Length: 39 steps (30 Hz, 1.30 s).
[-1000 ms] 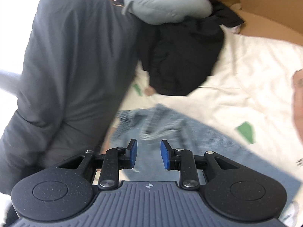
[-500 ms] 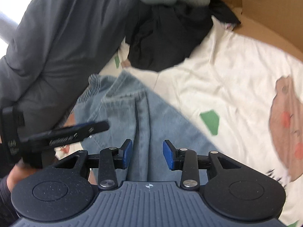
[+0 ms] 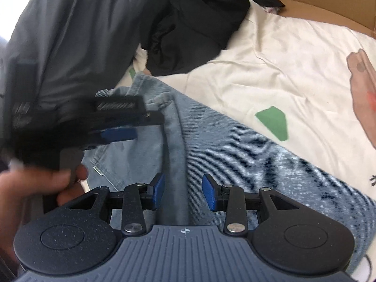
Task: Fold clothes
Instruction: 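Grasp the folded leg hem with the left gripper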
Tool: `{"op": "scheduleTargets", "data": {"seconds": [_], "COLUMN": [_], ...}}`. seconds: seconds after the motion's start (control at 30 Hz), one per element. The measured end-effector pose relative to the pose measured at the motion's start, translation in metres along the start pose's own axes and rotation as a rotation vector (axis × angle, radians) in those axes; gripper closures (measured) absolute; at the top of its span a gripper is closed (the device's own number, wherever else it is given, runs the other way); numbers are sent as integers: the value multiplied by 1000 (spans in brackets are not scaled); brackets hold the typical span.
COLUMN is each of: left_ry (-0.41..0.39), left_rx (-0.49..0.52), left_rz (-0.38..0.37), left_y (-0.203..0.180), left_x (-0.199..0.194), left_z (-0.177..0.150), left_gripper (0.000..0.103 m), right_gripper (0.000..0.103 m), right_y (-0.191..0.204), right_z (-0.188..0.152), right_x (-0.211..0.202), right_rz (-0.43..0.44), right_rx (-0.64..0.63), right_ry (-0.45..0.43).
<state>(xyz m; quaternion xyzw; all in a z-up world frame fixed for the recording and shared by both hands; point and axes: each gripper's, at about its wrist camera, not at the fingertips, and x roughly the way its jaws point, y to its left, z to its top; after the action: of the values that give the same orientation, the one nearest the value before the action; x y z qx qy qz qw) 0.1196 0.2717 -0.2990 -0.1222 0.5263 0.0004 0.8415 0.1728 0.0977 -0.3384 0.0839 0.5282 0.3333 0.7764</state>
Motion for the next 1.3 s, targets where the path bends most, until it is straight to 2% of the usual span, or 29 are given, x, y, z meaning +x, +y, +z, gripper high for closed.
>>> {"op": "scheduleTargets", "data": {"seconds": [0.17,0.4,0.57,0.67,0.77,0.87,1.13,1.3], "left_ry": [42,68,83,82,71,72,52,39], "left_rx": [-20,-39,8,23,27,51,42,3], "left_rz": [51,107,159,177,157,115,24,-1], "left_y": [0,-7,-19,-22,-17,-11,10,34], "left_x": [11,22,35,35,29,18,-23,-44], "left_z": [8,12,12,13,12,10,12,10], "left_gripper": [46,46,40,41,57,87,93,95], "right_gripper": [60,60,60,60,60,61,61,61], "right_y": [5,0,-4,-3,-3,-5,-8,-6], "right_z": [-17,-23,-25,-27,-27,-27,-27,-27], "right_x": [18,25,21,17,14,11,8,9], "right_rz": [-5,-20,-21,-10,-5,1,8,9], "right_rx": [-5,36,88,84,83,93,105,106], "right_ry": [-3,-8,-26,-12,-20,-26,-38,-34]}}
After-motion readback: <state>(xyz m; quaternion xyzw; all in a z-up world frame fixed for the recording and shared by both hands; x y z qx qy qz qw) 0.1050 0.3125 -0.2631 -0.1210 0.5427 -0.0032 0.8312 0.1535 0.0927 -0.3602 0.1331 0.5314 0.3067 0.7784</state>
